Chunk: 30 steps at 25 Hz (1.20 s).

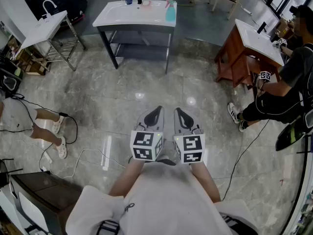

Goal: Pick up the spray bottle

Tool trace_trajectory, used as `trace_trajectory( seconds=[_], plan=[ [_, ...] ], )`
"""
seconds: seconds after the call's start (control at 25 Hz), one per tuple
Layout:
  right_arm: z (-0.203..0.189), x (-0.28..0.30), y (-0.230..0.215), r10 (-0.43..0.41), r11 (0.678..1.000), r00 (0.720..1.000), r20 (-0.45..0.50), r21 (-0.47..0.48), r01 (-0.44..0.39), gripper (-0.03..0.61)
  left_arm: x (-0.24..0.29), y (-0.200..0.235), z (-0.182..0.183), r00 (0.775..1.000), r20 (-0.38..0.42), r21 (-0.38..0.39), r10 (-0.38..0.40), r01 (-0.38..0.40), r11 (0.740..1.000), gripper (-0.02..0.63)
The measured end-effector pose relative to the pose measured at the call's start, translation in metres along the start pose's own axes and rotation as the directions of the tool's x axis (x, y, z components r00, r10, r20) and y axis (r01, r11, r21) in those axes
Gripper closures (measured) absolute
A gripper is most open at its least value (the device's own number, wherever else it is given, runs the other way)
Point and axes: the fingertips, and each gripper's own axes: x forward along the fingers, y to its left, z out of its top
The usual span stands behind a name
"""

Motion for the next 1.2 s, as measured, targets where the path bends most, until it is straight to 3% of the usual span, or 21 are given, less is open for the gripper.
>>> trace_trajectory(
  seconds=[0.24,0.8,1.2],
  plan=[
    [0.011,0.012,-0.005,-0.015,1.000,0.999,0.037,0.022,0.015,0.552,0.011,0.011,0.007,1.000,-0.001,-0.014,-0.005,0.005,1.000,0.588],
    [0.021,0.064,-0.025,-0.064,0.996,0.998,0.005,0.064,0.063,0.552,0.058,0.046,0.025,0.999,-0.016,-0.024,-0.037,0.036,0.999,0.588],
    [0.029,0.114,-0.028,-0.112,0.989,0.993,-0.021,0.095,0.114,0.552,0.095,0.078,0.043,0.990,-0.046,0.001,-0.136,0.136,0.991,0.588]
  ],
)
